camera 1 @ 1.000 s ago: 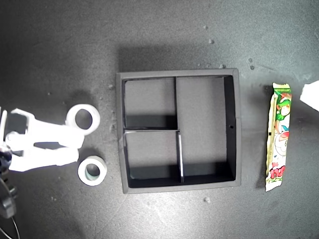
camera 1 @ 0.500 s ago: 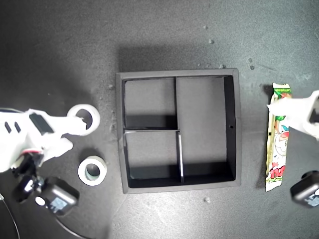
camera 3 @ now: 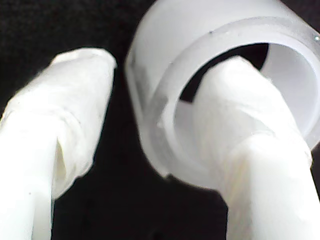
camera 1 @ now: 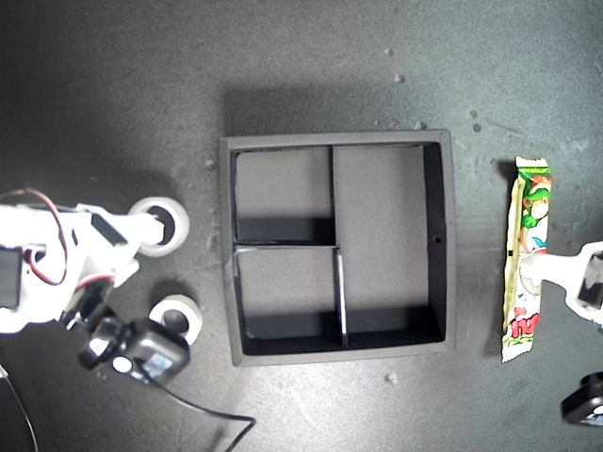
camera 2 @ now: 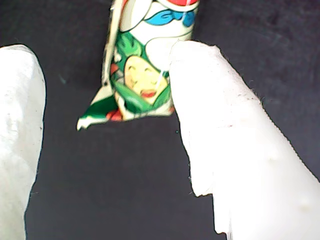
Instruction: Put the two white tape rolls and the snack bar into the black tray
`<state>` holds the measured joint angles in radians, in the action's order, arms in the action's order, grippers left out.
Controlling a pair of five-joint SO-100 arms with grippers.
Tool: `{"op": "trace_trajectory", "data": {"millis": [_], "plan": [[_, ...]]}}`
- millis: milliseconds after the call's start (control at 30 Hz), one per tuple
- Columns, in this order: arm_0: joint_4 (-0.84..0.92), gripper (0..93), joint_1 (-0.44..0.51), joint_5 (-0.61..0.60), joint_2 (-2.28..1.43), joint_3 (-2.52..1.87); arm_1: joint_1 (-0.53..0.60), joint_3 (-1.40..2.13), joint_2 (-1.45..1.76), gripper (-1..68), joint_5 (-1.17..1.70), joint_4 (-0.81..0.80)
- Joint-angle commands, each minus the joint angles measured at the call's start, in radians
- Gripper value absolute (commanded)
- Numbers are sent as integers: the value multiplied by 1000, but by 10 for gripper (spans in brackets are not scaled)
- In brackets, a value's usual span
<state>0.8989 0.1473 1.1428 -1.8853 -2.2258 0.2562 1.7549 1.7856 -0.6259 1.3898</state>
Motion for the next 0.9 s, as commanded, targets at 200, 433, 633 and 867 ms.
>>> {"op": "trace_trajectory", "data": {"millis": [200, 433, 633, 867], "plan": [[-61, 81, -58, -44, 184, 94, 5, 206, -23, 192, 21, -206], [100, 0, -101, -94, 149, 193, -20, 333, -74, 203, 26, -362], [456, 0, -120, -169, 86, 568, -20, 330, -152, 161, 43, -465], [854, 0, -84, -253, 463, 1382, 0, 287, -216, 47, 32, -469]]}}
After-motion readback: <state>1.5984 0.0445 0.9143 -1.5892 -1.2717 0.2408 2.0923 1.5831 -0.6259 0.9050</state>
